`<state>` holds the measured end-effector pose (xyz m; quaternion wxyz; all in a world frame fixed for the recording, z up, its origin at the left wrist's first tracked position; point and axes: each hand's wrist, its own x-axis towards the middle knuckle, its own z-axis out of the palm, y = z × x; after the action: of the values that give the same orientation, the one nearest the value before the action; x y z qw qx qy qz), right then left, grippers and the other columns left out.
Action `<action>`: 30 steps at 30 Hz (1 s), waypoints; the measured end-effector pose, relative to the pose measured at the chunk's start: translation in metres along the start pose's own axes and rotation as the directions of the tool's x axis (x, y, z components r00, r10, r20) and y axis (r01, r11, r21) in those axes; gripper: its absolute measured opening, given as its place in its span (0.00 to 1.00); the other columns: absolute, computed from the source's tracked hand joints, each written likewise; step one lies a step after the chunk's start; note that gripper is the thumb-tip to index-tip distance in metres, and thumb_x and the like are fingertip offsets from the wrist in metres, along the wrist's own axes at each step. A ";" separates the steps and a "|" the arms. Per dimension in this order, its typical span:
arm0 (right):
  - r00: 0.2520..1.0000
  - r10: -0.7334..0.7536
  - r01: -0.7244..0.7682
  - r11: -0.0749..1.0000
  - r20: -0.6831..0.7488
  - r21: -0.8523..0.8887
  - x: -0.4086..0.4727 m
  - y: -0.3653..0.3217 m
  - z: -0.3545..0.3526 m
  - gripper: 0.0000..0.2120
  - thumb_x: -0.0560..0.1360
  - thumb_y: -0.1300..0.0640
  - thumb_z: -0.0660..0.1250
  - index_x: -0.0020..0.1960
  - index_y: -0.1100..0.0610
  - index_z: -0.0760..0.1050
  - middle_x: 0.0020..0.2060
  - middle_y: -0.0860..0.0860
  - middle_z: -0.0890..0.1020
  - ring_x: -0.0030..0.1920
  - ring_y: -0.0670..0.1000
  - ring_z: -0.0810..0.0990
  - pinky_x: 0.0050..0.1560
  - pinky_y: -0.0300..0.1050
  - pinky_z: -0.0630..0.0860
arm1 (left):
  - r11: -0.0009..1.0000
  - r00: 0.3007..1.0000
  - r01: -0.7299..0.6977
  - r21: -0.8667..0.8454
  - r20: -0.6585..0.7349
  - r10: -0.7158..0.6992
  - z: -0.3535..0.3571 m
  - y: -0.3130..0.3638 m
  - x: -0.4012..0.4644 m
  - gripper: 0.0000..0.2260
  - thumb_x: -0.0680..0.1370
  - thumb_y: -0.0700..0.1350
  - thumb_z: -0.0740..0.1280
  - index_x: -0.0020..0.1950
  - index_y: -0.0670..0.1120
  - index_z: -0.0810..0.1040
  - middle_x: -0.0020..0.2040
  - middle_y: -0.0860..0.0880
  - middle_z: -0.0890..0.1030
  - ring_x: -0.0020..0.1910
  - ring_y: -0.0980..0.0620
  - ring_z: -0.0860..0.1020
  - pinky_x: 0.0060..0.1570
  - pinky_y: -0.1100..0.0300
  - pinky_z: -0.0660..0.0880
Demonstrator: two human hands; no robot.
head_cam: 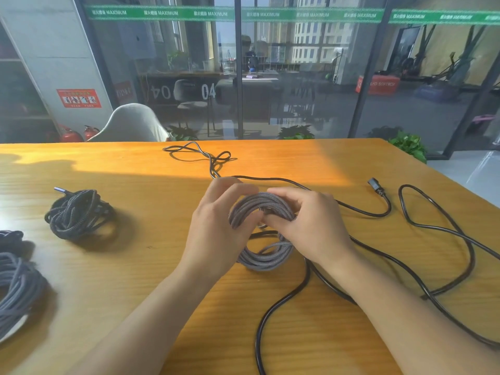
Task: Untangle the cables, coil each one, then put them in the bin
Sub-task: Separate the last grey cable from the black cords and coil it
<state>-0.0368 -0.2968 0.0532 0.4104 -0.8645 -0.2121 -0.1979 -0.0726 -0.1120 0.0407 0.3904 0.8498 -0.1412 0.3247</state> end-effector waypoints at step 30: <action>0.958 0.280 -0.280 0.886 0.052 0.369 -0.001 -0.004 0.004 0.15 0.69 0.53 0.83 0.52 0.52 0.82 0.39 0.47 0.88 0.39 0.48 0.87 0.44 0.49 0.84 | 0.990 0.998 -0.041 -0.137 0.033 0.046 0.002 -0.008 0.003 0.06 0.79 0.47 0.72 0.45 0.47 0.85 0.64 0.54 0.79 0.54 0.57 0.80 0.52 0.55 0.77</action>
<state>-0.0392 -0.2911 0.0532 0.5914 -0.7921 -0.1184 -0.0938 -0.0658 -0.1081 0.0368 0.4379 0.8235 -0.1889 0.3072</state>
